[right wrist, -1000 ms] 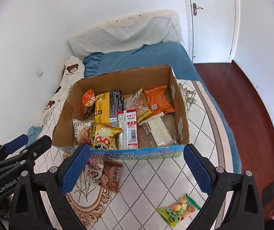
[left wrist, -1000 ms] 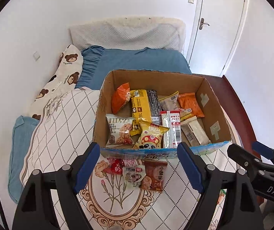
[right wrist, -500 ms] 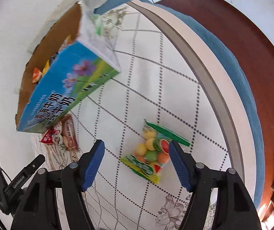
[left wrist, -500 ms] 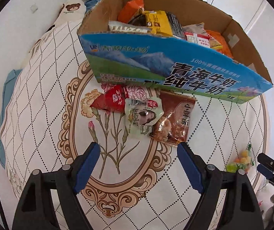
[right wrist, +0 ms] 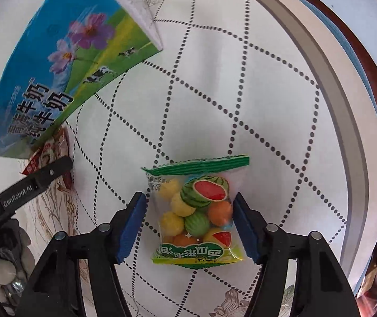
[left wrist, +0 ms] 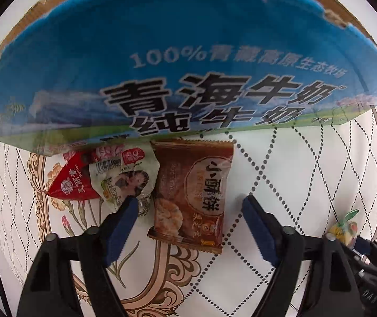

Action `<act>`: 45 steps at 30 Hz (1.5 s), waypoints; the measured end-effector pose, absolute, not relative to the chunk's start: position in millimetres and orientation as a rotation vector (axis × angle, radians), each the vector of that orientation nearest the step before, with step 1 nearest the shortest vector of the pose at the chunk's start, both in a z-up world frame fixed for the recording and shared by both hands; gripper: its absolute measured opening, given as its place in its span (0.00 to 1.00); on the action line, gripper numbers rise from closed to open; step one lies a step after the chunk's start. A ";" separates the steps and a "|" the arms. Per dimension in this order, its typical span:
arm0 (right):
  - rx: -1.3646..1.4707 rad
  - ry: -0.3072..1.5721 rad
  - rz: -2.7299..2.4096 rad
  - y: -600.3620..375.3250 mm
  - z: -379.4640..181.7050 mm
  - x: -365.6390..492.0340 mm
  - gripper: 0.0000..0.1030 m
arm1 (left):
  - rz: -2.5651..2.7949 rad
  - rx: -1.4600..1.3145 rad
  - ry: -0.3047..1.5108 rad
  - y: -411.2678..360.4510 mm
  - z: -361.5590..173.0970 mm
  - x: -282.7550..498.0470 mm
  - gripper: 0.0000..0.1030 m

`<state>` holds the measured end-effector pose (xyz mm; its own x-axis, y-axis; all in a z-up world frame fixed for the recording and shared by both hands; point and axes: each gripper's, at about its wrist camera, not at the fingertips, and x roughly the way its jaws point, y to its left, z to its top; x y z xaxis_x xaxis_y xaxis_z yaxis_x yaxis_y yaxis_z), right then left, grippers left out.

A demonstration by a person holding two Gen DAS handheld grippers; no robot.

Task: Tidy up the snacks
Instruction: 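Grasp brown biscuit packet with left tool while right tool grasps fruit candy bag, then carry both held packets over the box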

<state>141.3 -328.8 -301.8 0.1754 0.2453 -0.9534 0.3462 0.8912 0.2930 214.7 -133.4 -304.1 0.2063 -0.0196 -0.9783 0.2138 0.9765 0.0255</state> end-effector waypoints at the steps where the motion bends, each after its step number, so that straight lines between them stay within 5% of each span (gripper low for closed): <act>1: 0.493 1.414 -0.067 -325.6 -301.0 141.5 0.59 | -0.178 0.169 1.364 -136.9 -305.5 213.8 0.46; 17: 0.171 1.513 0.142 -245.6 -302.4 113.6 0.57 | -0.305 -0.028 1.577 -115.4 -325.4 101.6 0.45; 20: 0.188 1.513 0.149 -243.7 -306.2 109.8 0.58 | -0.327 -0.038 1.587 -115.9 -342.1 103.1 0.58; 25: 0.310 1.514 0.131 -264.4 -310.8 110.7 0.60 | -0.321 -0.101 1.595 -114.0 -357.9 105.2 0.59; 37: 0.279 1.438 0.099 -251.4 -293.1 100.4 0.52 | -0.295 -0.029 1.530 -96.3 -307.6 113.4 0.52; 45: 0.372 1.309 0.148 -269.4 -233.8 112.6 0.51 | -0.389 -0.083 1.398 -102.5 -217.7 137.8 0.52</act>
<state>112.6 -269.4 -233.8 0.2597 0.3133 -0.9135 0.1019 0.9318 0.3485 137.8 -102.5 -217.7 0.1198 -0.3142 -0.9418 0.2175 0.9339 -0.2839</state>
